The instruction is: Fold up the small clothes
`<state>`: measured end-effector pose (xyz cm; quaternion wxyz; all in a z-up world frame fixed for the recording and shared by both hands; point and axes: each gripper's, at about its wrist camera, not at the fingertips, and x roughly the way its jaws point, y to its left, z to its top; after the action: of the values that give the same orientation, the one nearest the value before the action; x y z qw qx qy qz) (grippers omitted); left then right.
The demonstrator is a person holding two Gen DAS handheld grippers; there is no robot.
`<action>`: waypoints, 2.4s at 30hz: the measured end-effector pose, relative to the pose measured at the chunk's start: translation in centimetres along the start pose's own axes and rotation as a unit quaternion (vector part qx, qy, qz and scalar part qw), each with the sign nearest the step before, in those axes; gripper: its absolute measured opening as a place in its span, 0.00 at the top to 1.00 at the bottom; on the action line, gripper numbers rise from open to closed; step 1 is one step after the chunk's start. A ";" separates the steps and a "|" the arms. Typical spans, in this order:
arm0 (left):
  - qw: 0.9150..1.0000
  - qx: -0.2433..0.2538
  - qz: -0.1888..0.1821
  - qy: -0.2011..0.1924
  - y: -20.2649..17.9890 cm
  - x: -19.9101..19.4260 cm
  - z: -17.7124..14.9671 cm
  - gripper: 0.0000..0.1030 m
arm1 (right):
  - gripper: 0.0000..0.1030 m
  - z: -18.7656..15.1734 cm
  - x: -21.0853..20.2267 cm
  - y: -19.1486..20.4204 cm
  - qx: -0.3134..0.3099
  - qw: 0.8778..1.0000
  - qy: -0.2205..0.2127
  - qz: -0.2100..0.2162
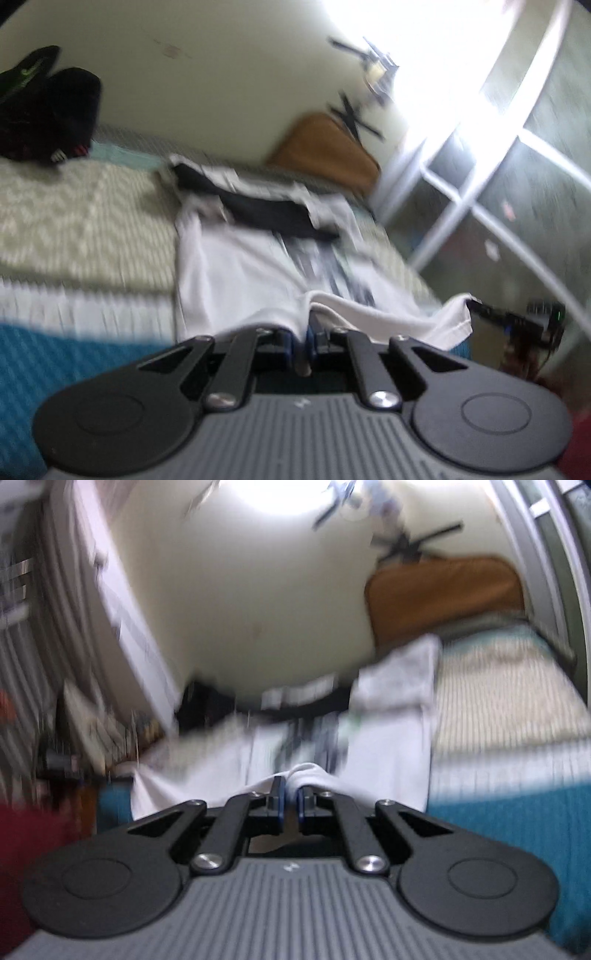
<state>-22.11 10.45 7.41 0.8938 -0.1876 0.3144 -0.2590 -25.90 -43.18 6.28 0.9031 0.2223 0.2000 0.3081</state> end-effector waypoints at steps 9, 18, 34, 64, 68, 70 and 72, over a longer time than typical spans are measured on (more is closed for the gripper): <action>0.983 -0.071 0.172 0.006 4.8 11.0 7.5 0.56 | 0.47 4.5 11.4 -6.0 0.059 0.974 -0.009 -0.220; 0.990 0.016 0.138 0.034 3.3 12.4 6.5 0.46 | 0.65 2.7 13.9 -0.3 -0.055 0.988 0.072 -0.128; 0.976 0.044 0.213 0.011 5.0 13.5 8.8 0.24 | 0.74 3.7 14.2 -3.3 -0.111 0.956 0.068 -0.263; 0.965 0.097 0.242 0.003 5.1 17.4 19.3 0.23 | 0.53 14.6 24.8 -6.5 -0.132 0.961 0.087 -0.226; 0.961 0.113 0.249 0.051 8.0 24.2 22.2 0.18 | 0.46 15.7 32.6 -9.0 -0.116 0.957 0.149 -0.220; 0.960 0.095 0.251 0.084 10.0 27.0 22.7 0.16 | 0.43 15.7 35.6 -10.3 -0.105 0.952 0.178 -0.224; 0.964 0.067 0.234 0.102 11.9 28.5 22.7 0.15 | 0.35 15.6 37.6 -11.5 -0.102 0.948 0.198 -0.226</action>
<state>15.96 7.26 4.86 0.9030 -0.0211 0.4214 -0.0806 14.72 -31.41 4.68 0.9092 0.0126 0.3874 0.1522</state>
